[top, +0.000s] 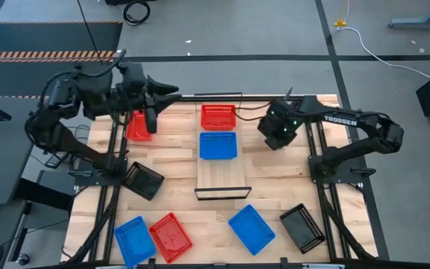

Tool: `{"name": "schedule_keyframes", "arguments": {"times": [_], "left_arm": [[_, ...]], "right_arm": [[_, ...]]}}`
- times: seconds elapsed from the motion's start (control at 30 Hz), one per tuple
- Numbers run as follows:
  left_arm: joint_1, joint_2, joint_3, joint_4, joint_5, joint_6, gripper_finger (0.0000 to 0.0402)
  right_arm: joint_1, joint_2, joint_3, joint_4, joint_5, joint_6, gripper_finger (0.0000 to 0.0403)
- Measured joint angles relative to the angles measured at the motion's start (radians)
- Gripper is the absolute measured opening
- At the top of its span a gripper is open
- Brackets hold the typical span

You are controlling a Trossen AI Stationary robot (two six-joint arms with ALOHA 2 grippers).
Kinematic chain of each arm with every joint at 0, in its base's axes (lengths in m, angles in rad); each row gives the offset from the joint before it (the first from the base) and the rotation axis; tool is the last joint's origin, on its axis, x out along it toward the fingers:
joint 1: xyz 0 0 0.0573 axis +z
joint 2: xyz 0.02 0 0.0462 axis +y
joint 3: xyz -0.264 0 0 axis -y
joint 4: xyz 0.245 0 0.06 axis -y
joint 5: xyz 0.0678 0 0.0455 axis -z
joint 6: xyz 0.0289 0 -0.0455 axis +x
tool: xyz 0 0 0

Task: Stack baskets on shelf by color
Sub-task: Put the top right black bin on the shelf

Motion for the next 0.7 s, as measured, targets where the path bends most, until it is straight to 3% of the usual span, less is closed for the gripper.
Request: {"name": "schedule_keyframes", "arguments": {"times": [0.17, 0.3, 0.4, 0.47, 0.6, 0.7], "left_arm": [[0.004, -0.017, 0.0, -0.058, -0.012, -0.004, 0.0116], [0.017, -0.017, 0.0, -0.103, -0.119, 0.032, 0.0116], [0.083, -0.009, 0.0, -0.119, -0.128, 0.104, 0.0116], [0.154, -0.002, 0.0, -0.099, -0.034, 0.156, 0.0116], [0.297, 0.017, 0.0, -0.011, 0.3, 0.184, 0.0116], [0.357, 0.032, 0.0, 0.008, 0.461, 0.184, 0.0116]], "right_arm": [[0.081, 0.0, 0.261, -0.169, 0.015, -0.02, 0.0008], [0.181, 0.0, 0.437, -0.151, -0.021, -0.019, 0.0006], [0.256, 0.016, 0.525, -0.125, -0.04, 0.033, 0.0004], [0.303, 0.044, 0.563, -0.131, -0.057, 0.065, 0.0004], [0.405, 0.121, 0.591, -0.13, -0.085, 0.079, 0.0003], [0.479, 0.193, 0.593, -0.126, -0.094, 0.088, 0.0003]]}}
